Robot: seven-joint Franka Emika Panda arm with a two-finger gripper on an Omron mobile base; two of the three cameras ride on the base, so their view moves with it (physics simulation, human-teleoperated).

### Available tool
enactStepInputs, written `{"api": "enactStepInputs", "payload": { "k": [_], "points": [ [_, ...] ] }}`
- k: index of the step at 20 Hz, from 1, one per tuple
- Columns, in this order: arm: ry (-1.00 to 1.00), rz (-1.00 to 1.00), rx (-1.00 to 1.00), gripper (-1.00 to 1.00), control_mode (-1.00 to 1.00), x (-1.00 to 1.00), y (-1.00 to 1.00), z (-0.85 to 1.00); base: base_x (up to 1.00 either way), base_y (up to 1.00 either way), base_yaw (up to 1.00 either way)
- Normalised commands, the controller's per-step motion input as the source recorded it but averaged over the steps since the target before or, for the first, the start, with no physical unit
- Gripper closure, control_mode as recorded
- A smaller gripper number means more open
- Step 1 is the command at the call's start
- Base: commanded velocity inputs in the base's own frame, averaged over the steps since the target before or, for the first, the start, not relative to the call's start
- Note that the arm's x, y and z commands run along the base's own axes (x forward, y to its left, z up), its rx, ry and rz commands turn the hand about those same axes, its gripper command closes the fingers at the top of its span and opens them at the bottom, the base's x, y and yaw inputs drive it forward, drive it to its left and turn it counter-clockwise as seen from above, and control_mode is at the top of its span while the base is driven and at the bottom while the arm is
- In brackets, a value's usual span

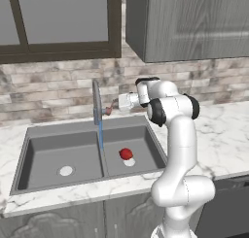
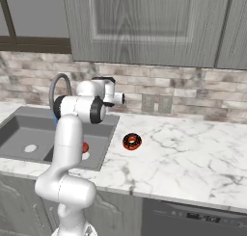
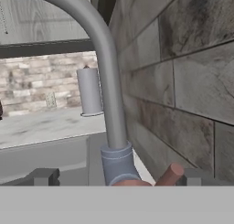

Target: Turn on the sink faucet. Then move the onion from the counter to the sink. Turn off the sink. Move the vegetable from the sink to the pot next to the stove. Finally move the pot to the rear right burner.

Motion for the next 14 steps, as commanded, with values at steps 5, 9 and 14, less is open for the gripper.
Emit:
{"api": "enactStepInputs", "payload": {
  "k": [5, 9, 14],
  "points": [
    [-0.04, 0.07, 0.0, -1.0, -1.0, -0.35, 0.56, 0.14, 0.0, 0.0, 0.0],
    [-0.06, 0.05, 0.0, -1.0, -1.0, -0.49, 0.48, 0.12, 0.0, 0.0, 0.0],
    [-0.05, 0.03, 0.0, -1.0, -1.0, -0.45, 0.42, 0.09, 0.0, 0.0, 0.0]
  ]
}}
